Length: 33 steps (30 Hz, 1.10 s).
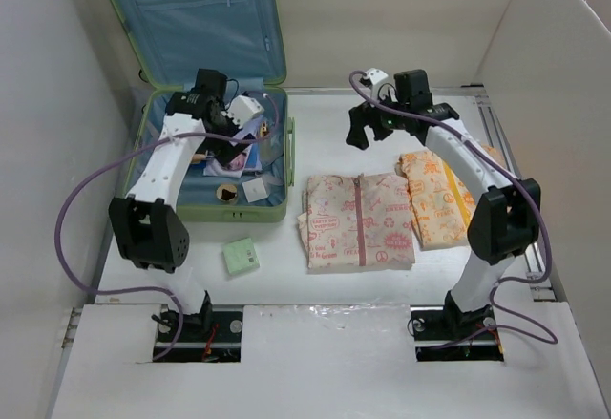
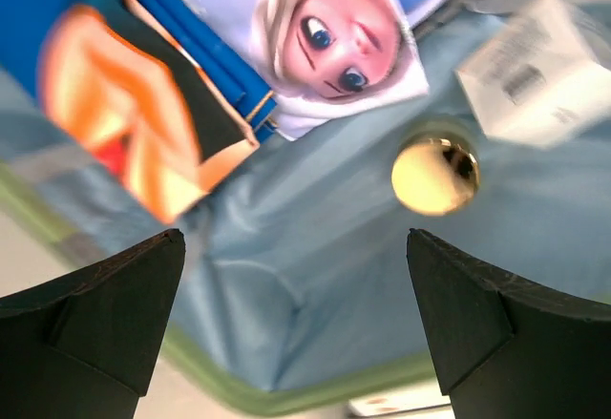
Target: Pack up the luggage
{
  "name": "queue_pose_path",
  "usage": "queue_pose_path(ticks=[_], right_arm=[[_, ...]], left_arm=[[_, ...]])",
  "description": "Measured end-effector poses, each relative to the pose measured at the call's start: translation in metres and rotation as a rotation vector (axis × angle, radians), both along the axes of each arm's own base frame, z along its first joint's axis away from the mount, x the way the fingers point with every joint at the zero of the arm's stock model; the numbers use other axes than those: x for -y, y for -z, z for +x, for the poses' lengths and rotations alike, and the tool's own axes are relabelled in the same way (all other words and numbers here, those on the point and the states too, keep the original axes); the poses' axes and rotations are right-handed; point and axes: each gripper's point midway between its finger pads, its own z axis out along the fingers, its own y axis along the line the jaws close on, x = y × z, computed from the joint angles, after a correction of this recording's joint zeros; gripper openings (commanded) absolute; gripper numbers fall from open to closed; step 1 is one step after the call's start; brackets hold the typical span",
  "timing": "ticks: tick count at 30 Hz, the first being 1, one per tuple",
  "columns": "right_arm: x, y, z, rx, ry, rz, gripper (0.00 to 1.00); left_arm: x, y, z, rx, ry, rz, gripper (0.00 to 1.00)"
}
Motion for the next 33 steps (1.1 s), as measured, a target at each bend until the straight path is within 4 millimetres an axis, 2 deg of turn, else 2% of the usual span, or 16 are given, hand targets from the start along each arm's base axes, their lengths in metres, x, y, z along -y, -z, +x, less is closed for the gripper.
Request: queue_pose_path(ticks=[2,4,7,9,10,13,15,17,18,26,33], right_arm=[[0.002,-0.006,-0.005,0.015,0.004,0.002,1.00],[0.005,-0.009,-0.011,0.026,0.007,0.002,1.00],[0.010,-0.009,-0.023,0.028,0.017,-0.001,1.00],[0.015,-0.008,-0.032,0.023,0.028,-0.002,1.00],[0.016,-0.008,-0.036,0.027,0.034,-0.002,1.00],[0.020,-0.008,-0.049,0.029,0.051,0.001,1.00],[0.020,-0.008,-0.058,0.028,0.060,0.002,1.00],[0.015,-0.009,-0.067,0.030,0.060,0.005,1.00],[0.012,-0.009,-0.072,0.030,0.057,0.003,1.00],[-0.015,-0.007,-0.105,0.020,0.033,0.000,1.00],[-0.025,-0.013,-0.115,0.046,0.030,-0.013,1.00]], left_arm=[[0.011,-0.023,-0.008,0.052,0.086,0.008,1.00],[0.032,-0.047,-0.023,0.111,0.203,0.004,1.00],[0.074,-0.069,-0.062,0.167,0.412,-0.025,1.00],[0.101,-0.067,-0.097,0.163,0.549,-0.042,1.00],[0.114,-0.060,-0.116,0.141,0.612,-0.044,1.00],[0.135,-0.016,-0.163,0.050,0.739,-0.006,1.00],[0.132,0.033,-0.200,-0.093,0.796,0.052,1.00],[0.118,0.063,-0.218,-0.189,0.788,0.092,1.00],[0.111,0.072,-0.224,-0.220,0.773,0.107,1.00],[0.067,0.115,-0.235,-0.214,0.566,0.127,1.00],[0.050,0.147,-0.239,-0.211,0.462,0.160,1.00]])
